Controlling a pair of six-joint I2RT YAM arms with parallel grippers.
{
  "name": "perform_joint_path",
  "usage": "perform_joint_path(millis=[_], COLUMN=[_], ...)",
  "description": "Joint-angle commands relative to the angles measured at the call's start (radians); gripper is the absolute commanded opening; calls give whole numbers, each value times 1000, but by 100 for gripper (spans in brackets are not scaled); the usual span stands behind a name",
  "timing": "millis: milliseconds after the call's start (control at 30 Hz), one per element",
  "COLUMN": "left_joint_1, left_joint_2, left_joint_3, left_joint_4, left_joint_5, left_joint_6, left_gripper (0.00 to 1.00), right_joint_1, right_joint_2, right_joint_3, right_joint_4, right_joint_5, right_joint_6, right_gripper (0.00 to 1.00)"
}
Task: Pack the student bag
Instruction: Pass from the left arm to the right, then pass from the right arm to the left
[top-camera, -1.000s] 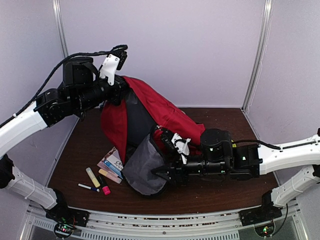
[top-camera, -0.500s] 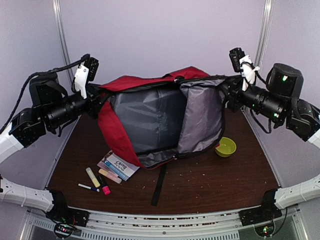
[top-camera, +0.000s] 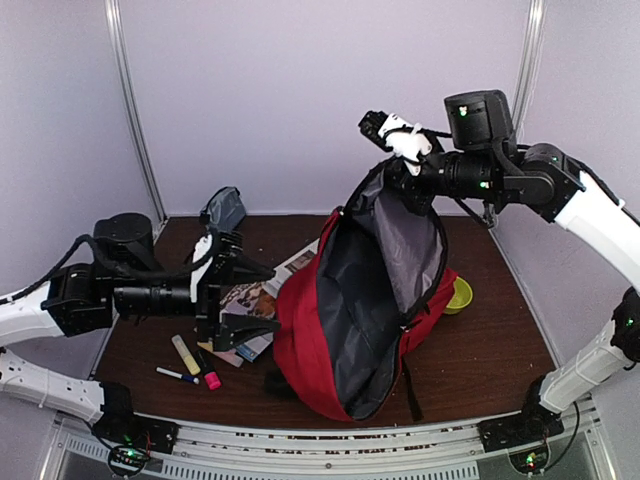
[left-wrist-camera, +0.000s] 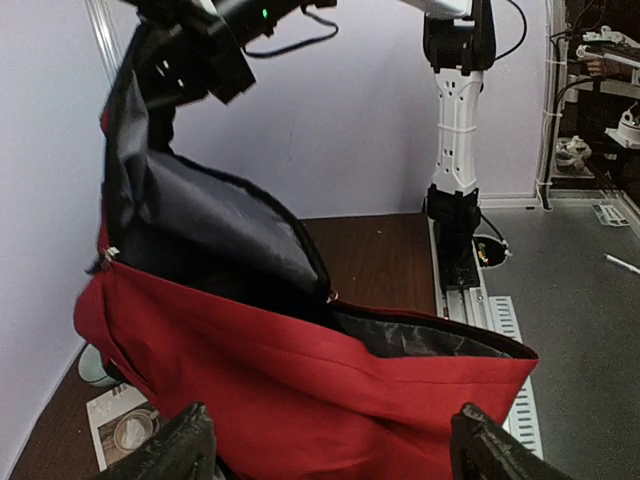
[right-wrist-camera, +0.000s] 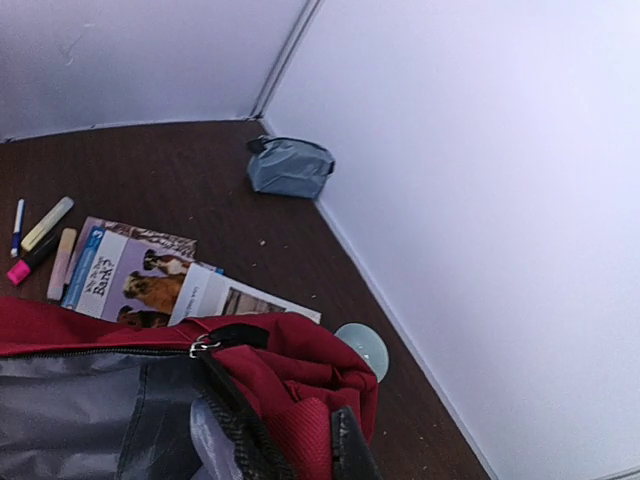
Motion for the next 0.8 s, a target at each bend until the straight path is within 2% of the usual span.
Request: perform_joint_path(millis=[0, 133, 233, 300, 433, 633, 767], left_joint_1=[4, 6, 6, 6, 5, 4, 4], left_joint_2=[-141, -240, -187, -77, 132, 178, 218], left_joint_3=[-12, -98, -79, -22, 68, -59, -85], left_joint_4=[26, 146, 128, 86, 99, 395, 446], left_joint_5=[18, -188, -363, -341, -162, -153, -129], left_joint_6=[82, 86, 95, 106, 97, 65, 51], left_gripper=[87, 92, 85, 82, 83, 84, 77], right_joint_1=[39, 118, 168, 184, 191, 189, 189], right_joint_2=[-1, 28, 56, 83, 131, 76, 67], right_joint_3=[-7, -79, -106, -91, -37, -123, -133], right_joint_4=[-5, -1, 28, 36, 10, 97, 119], right_joint_5=[-175, -298, -368, -379, -339, -305, -296], right_joint_6=[-47, -90, -85, -55, 5, 78, 108], right_gripper=[0, 0, 0, 0, 0, 0, 0])
